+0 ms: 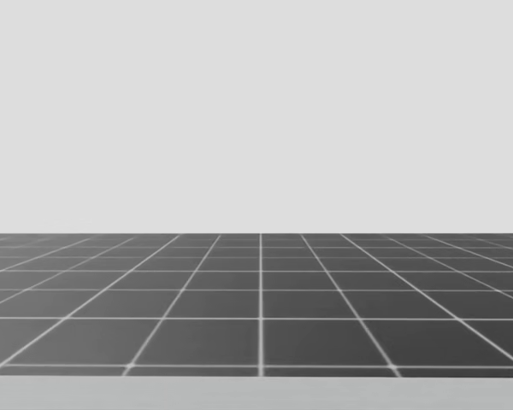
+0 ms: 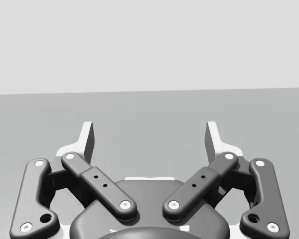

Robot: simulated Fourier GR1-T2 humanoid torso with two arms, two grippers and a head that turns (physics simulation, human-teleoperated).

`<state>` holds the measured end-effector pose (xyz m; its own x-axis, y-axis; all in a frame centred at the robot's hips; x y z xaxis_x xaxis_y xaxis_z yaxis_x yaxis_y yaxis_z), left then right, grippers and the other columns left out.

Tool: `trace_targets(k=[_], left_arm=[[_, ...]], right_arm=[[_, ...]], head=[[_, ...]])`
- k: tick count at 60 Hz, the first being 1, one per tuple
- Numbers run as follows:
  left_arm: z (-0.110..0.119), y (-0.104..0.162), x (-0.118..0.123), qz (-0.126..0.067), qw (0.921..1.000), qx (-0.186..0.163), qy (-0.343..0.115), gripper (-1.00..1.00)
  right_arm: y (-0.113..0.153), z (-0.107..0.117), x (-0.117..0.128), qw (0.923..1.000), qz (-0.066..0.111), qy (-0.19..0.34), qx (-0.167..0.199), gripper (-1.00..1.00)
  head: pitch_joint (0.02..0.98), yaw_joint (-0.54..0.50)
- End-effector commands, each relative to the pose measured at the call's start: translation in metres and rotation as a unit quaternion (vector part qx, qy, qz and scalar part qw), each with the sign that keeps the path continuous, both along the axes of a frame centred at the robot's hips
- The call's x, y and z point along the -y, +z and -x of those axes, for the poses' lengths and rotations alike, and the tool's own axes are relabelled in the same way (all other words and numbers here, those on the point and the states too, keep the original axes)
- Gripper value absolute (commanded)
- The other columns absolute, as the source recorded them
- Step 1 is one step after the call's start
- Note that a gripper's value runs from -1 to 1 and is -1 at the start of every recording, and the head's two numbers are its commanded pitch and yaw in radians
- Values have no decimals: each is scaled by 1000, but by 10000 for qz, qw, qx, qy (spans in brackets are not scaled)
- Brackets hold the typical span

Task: Look at the card. If it is red, pick the object on the left. If it is green, pick the object on the right.

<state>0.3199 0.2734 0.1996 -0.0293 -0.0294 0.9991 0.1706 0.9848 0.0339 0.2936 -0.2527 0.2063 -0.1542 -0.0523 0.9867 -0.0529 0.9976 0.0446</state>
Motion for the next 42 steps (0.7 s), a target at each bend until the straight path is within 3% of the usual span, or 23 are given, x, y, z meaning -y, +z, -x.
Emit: trace_targets(k=[1,17,42], left_arm=[[0,-1,1,-24,10000,-4,-10,-1000],[0,0,0,-21,10000,7,-13,-1000],[1,0,1,-118,9999,87,-7,-1000]], right_arm=[[-2,1,-1,9997,45,-246,83,-1000],[-1,-2,0,9997,111,-224,27,-1000],[-2,-3,1,9995,84,-300,-18,-1000]], head=[[73,11],[141,14],[430,-1]])
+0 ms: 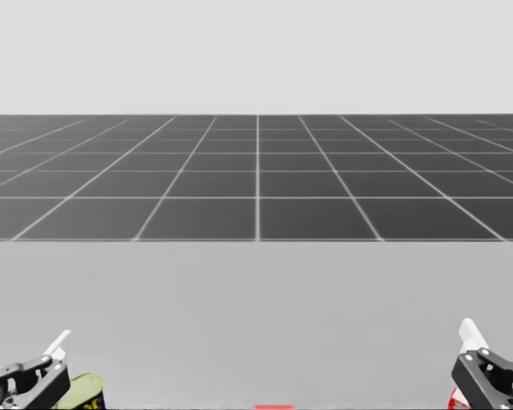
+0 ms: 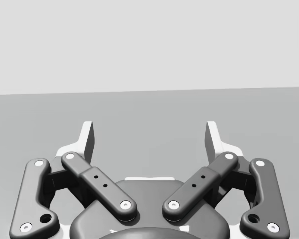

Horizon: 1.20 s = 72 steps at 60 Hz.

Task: Look at the card. If it is red, pick the object on the left. If it is green, pick the object on the right.

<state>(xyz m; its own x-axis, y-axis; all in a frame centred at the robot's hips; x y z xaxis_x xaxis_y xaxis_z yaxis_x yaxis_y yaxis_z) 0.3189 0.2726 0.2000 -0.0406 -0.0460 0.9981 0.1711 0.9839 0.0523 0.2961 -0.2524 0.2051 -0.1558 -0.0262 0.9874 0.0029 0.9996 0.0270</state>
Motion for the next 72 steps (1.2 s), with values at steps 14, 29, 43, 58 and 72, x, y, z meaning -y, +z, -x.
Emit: trace_targets(k=[14,29,43,58,72], left_arm=[[0,0,-1,-45,10000,68,-20,-1000],[0,2,-1,3,9999,140,-53,-1000],[1,3,-1,10,9998,178,-76,-1000],[1,4,-1,13,9998,186,-74,-1000],[1,3,1,4,9998,174,-78,-1000]], right_arm=[[-1,-1,2,10000,-7,-39,-22,-1000],[0,-1,3,10000,-25,-53,-14,-1000],[1,-1,4,10000,-41,-55,-11,-1000],[1,-1,4,10000,-39,-50,-8,-1000],[1,-2,4,10000,-34,-43,-12,-1000]], head=[[578,16],[746,7],[822,-11],[811,-4],[809,97]])
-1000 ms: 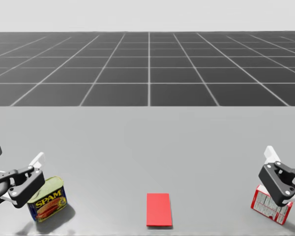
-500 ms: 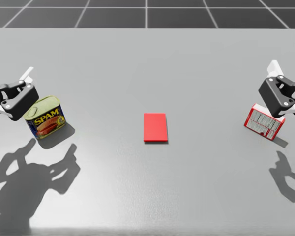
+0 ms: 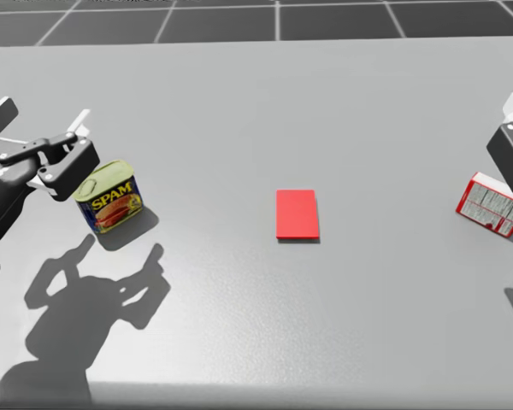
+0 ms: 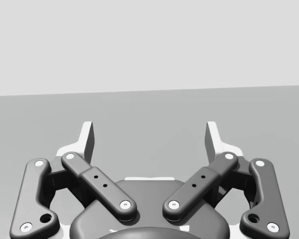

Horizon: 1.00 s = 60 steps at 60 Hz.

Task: Look at the card. If it is red, pick the object on the left. If it is green, pick the object on the right.

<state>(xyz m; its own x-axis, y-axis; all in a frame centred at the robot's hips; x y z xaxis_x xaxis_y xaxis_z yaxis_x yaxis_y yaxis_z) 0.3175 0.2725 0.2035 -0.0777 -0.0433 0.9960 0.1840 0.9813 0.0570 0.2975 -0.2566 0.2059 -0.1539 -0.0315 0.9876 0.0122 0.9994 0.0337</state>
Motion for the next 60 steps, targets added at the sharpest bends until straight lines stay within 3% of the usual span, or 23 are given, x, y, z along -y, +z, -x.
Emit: trace_targets(k=[1,20,41,45,52,58,60], left_arm=[[0,-1,1,-7,10000,-11,-3,-1000],[0,-1,2,12,10000,-26,-47,-1000],[5,6,6,65,9998,30,-194,-1000],[7,11,5,176,9996,41,-221,-1000],[18,26,-1,595,9958,-159,-679,-1000],[29,33,-6,611,9935,-255,-930,-1000],[33,32,-10,531,9927,-306,-1039,-1000]], right_arm=[[0,0,0,10000,0,3,-1,-1000],[-2,-1,-3,10000,14,23,-22,-1000],[-3,-2,-3,10000,9,16,-16,-1000],[-3,-2,-4,10000,11,14,-17,-1000],[-4,-2,-4,10000,12,8,-12,-1000],[-4,-2,-3,10000,16,5,0,-1000],[-4,-2,-3,10000,12,4,2,-1000]], head=[[808,114],[789,300],[776,348],[775,346],[765,338],[761,338],[760,339]])
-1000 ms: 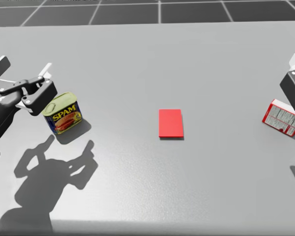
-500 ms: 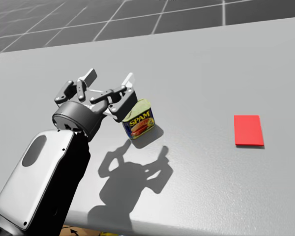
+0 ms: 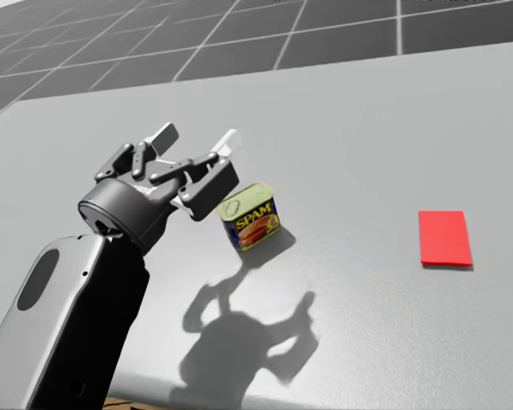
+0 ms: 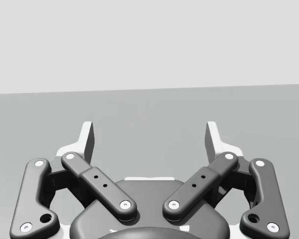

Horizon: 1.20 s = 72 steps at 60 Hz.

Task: Look at the card. If it is red, pick the object on the left. If it is green, pick the object on the right.

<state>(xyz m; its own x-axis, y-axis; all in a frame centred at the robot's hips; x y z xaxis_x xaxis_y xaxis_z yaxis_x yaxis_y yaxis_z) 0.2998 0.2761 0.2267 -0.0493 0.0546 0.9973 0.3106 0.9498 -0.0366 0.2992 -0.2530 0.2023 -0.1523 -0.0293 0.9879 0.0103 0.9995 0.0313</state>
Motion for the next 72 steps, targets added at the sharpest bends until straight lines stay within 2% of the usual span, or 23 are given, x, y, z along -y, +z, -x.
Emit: trace_targets(k=[1,2,7,12,26,30,39,49,62,72], left_arm=[[16,9,-7,39,9990,-171,-413,-1000],[17,8,-8,17,9990,-176,-419,-1000],[18,-4,-20,-382,9977,-204,-529,-1000],[18,-16,-30,-526,9958,-261,-701,-1000],[18,-45,-57,-415,9851,-652,-1535,-1000],[15,-51,-60,-447,9843,-731,-1541,-1000],[6,-66,-59,-689,9809,-926,-1568,-1000],[-4,-80,-53,-846,9781,-1053,-1581,-1000],[-19,-93,-43,-959,9753,-1205,-1586,-1000],[-27,-99,-36,-950,9745,-1271,-1585,-1000]], right_arm=[[-1,0,0,10000,-1,-7,11,-1000],[-1,0,0,10000,-2,-7,12,-1000],[-1,0,0,10000,-8,-4,18,-1000],[-1,0,0,10000,-11,-3,22,-1000],[-1,0,0,10000,-28,-2,27,-1000],[-1,-1,0,10000,-27,4,30,-1000],[-1,-1,0,10000,-34,7,43,-1000],[-1,-1,0,10000,-34,8,44,-1000],[0,-1,1,10000,-53,20,78,-1000],[0,-1,1,9999,-51,36,79,-1000]], head=[[760,340],[760,340],[758,343],[753,345],[743,349],[743,351],[741,352],[742,347],[745,339],[747,333]])
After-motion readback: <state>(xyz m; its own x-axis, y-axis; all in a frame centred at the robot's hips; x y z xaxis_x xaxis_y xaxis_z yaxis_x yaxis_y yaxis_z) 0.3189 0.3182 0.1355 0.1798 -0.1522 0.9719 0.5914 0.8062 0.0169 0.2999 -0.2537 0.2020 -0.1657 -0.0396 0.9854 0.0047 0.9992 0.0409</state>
